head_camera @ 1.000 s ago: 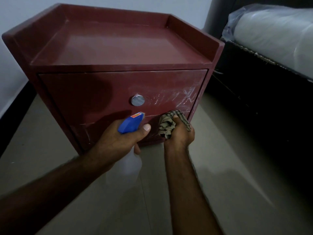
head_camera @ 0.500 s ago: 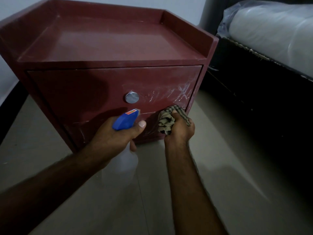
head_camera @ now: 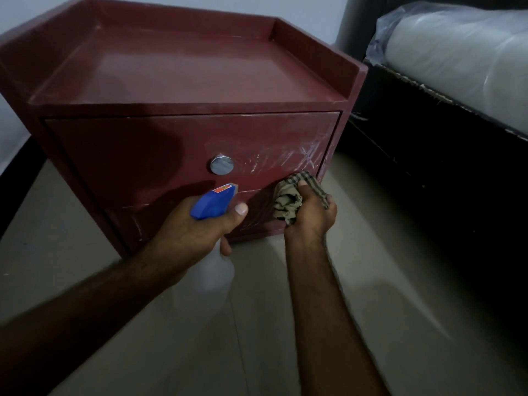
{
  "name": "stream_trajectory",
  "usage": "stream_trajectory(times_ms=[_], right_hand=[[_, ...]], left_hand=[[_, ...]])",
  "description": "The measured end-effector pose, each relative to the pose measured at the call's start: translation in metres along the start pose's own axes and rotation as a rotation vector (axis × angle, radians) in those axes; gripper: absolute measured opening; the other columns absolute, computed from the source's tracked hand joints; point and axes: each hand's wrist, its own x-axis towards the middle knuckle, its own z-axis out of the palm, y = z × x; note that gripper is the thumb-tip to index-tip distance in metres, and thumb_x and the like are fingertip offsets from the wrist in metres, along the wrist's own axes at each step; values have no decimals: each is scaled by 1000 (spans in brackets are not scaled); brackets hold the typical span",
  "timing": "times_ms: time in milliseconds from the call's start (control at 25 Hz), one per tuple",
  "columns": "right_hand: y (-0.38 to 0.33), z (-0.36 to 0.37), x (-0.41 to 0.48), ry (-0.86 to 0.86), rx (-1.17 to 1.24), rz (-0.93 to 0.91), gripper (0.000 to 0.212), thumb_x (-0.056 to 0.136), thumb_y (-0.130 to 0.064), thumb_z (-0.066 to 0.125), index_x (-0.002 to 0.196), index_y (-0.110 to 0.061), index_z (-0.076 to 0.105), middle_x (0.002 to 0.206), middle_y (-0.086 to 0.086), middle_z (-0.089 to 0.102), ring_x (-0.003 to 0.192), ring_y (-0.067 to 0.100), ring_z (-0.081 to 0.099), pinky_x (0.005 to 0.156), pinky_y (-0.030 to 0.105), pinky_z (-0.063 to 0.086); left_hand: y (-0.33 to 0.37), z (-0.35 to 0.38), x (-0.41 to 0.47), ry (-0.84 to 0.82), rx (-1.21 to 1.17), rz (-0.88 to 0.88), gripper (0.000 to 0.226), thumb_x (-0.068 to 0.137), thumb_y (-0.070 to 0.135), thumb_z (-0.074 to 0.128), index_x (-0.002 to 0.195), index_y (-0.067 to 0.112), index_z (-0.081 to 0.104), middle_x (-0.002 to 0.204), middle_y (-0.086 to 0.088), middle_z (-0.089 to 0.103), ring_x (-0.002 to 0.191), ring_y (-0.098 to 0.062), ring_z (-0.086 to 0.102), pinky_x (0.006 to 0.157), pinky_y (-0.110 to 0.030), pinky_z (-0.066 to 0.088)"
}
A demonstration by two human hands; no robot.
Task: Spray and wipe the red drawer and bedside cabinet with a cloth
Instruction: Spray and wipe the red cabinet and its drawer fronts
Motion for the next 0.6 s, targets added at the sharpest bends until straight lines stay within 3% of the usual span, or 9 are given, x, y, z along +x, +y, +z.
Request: stream_trajectory(times_ms=[80,160,280,480,600], right_hand=[[-3,0,2,-13,3,-19,75,80,7,80,145,-13,49,113,14,71,78,22,78,60,31,62],[-3,-4,5,4,-34,12,68,81,8,78,143,-5,53,115,19,72,85,30,78,60,33,62],[-4,-7,10,16,-73,72,61,83,10,73,141,2,54,118,25,70,92,41,75,68,40,61],[-12,-6,14,-6,-18,10,69,82,7,78,144,-6,52,115,20,72,86,32,78,62,36,63],[-10,-7,17,29,-74,65,60,84,11,74,141,1,56,116,24,72,93,38,77,65,37,63]], left_hand=[[-1,2,0,2,3,-2,64,81,70,67,114,16,63,68,-22,71,100,-35,73,100,-47,50],[-1,3,0,4,9,-1,71,79,68,64,118,10,63,68,-20,71,97,-31,74,101,-48,49],[-1,3,0,3,6,3,67,80,70,64,119,16,64,67,-18,72,94,-29,74,101,-50,49],[-4,4,3,-8,-27,-6,63,82,68,66,120,17,62,64,-19,70,97,-21,75,106,-53,45],[-4,5,3,-9,-20,0,58,83,67,66,119,21,64,64,-17,70,95,-22,75,105,-54,46]])
